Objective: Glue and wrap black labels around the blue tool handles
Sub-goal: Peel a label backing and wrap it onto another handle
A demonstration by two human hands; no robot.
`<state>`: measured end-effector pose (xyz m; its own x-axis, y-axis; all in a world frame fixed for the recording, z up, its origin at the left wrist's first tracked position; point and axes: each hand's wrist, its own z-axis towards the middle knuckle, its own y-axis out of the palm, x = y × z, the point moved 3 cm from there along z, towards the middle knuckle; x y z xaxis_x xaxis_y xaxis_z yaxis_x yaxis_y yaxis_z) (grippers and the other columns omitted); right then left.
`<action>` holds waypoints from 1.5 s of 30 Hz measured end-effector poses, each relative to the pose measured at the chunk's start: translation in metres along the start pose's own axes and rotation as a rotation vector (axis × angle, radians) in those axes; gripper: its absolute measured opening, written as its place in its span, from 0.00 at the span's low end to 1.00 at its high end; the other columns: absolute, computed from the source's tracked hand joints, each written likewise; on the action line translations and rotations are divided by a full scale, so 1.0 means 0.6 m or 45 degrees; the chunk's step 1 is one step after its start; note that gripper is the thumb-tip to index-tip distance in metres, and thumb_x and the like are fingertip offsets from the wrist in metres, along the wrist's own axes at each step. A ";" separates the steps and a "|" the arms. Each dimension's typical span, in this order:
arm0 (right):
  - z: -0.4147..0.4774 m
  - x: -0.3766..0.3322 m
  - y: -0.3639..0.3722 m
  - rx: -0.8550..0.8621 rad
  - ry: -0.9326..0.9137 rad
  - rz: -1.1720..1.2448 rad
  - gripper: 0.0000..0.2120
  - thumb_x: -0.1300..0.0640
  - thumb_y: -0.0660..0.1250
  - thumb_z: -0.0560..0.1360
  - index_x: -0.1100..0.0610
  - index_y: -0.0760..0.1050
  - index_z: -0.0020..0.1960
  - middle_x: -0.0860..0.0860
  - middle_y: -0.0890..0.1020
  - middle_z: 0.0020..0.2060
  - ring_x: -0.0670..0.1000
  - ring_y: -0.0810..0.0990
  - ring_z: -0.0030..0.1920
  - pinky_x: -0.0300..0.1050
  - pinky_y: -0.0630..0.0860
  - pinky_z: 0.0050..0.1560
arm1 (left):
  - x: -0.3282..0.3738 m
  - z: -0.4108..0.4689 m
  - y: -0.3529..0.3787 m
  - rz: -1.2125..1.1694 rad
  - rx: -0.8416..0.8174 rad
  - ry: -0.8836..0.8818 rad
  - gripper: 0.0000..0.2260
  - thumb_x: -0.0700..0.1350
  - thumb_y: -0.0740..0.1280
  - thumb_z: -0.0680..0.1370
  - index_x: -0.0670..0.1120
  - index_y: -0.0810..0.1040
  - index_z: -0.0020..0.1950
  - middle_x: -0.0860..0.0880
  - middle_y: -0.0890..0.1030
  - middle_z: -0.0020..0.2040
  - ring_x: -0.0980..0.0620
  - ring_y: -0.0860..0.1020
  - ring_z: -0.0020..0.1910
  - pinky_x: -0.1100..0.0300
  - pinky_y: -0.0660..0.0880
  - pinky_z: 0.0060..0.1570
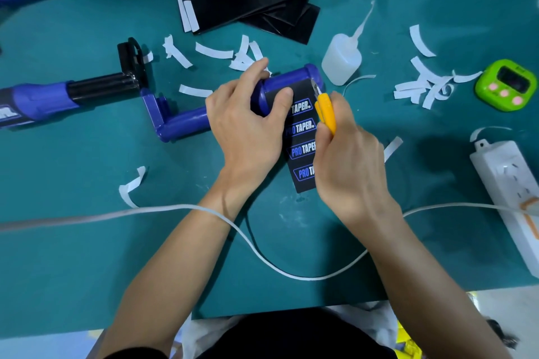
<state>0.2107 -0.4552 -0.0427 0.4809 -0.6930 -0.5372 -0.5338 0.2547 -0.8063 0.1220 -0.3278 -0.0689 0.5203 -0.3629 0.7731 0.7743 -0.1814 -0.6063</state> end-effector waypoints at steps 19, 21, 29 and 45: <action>-0.014 -0.020 0.005 0.063 0.038 -0.059 0.29 0.55 0.56 0.86 0.51 0.48 0.84 0.57 0.82 0.52 0.65 0.80 0.45 0.53 0.66 0.43 | 0.003 -0.001 -0.001 -0.003 -0.022 -0.014 0.19 0.54 0.72 0.76 0.51 0.82 0.66 0.59 0.85 0.55 0.53 0.78 0.54 0.55 0.66 0.66; -0.014 -0.022 0.006 0.064 0.045 -0.056 0.30 0.55 0.55 0.86 0.50 0.47 0.84 0.57 0.82 0.53 0.65 0.80 0.45 0.53 0.66 0.43 | 0.003 0.000 -0.002 -0.004 -0.021 -0.013 0.19 0.55 0.72 0.76 0.51 0.82 0.66 0.59 0.85 0.55 0.52 0.78 0.54 0.56 0.66 0.66; -0.014 -0.034 0.007 0.083 0.082 0.021 0.15 0.57 0.55 0.85 0.47 0.53 0.67 0.54 0.80 0.44 0.62 0.74 0.36 0.55 0.68 0.40 | 0.004 -0.002 -0.001 -0.002 0.006 -0.007 0.19 0.53 0.73 0.76 0.50 0.83 0.66 0.58 0.85 0.54 0.54 0.77 0.53 0.57 0.66 0.66; -0.023 -0.060 -0.018 -0.051 0.224 -0.390 0.13 0.63 0.55 0.83 0.59 0.62 0.67 0.49 0.66 0.32 0.50 0.58 0.27 0.47 0.53 0.28 | 0.008 -0.010 -0.007 0.002 0.004 0.003 0.18 0.54 0.74 0.76 0.51 0.84 0.65 0.56 0.85 0.53 0.52 0.76 0.54 0.64 0.62 0.65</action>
<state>0.1899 -0.4424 -0.0111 0.4971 -0.8397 -0.2185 -0.4123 -0.0070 -0.9110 0.1193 -0.3345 -0.0638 0.5208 -0.3653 0.7716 0.7744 -0.1782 -0.6071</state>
